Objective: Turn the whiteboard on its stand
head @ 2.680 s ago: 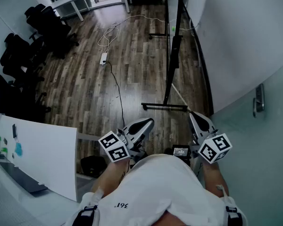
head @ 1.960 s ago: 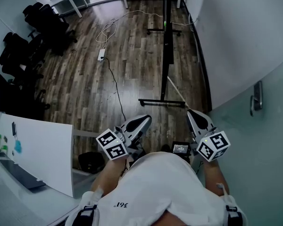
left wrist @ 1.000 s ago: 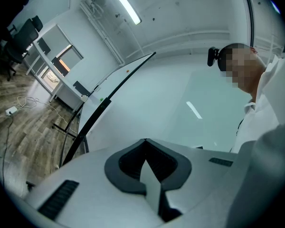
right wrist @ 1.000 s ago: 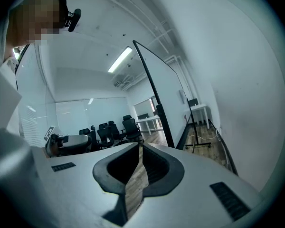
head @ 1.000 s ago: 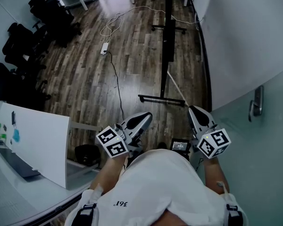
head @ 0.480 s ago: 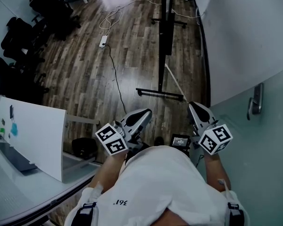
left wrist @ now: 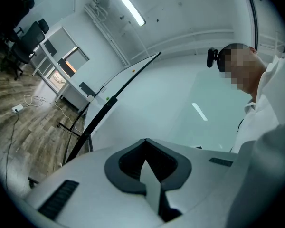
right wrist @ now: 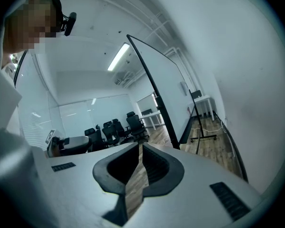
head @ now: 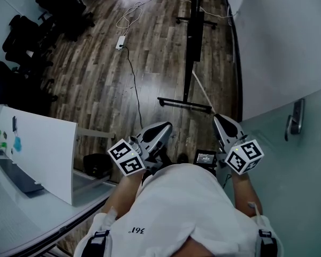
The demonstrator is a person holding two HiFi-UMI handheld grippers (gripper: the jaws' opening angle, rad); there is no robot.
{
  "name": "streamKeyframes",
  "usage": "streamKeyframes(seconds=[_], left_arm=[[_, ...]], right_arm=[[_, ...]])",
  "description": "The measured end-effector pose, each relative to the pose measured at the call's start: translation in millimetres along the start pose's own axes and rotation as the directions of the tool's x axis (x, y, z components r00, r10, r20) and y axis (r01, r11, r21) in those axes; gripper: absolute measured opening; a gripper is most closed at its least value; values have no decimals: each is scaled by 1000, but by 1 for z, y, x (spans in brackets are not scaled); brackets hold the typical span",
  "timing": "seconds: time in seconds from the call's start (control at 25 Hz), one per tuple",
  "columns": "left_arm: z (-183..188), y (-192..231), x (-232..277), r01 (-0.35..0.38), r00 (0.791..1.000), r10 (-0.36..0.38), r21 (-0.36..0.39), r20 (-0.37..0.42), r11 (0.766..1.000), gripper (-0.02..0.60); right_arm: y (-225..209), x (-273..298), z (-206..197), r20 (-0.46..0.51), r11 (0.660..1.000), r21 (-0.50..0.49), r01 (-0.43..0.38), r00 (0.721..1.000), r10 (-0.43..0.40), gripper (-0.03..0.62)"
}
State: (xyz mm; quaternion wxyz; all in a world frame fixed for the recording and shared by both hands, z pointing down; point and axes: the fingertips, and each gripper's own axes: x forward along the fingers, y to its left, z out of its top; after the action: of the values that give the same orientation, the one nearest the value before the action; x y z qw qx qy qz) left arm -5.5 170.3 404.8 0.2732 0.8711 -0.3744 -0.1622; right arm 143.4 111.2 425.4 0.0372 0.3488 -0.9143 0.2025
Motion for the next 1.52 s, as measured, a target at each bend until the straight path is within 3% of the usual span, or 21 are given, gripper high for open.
streamKeyframes(seconds=[0.44, 0.84, 1.24, 1.52], left_arm=[[65, 83, 15, 74, 997, -74, 0, -19, 997, 8], [132, 157, 51, 175, 979, -171, 29, -108, 984, 8], [159, 201, 77, 268, 950, -255, 53, -181, 962, 60], [165, 203, 96, 305, 937, -290, 52, -195, 951, 60]], right_arm=[[-5, 95, 23, 19, 996, -22, 81, 997, -81, 29], [-16, 176, 56, 64, 974, -20, 225, 973, -223, 29], [-26, 227, 62, 82, 937, -18, 348, 935, -346, 29], [-34, 230, 71, 91, 922, -20, 387, 919, -384, 31]])
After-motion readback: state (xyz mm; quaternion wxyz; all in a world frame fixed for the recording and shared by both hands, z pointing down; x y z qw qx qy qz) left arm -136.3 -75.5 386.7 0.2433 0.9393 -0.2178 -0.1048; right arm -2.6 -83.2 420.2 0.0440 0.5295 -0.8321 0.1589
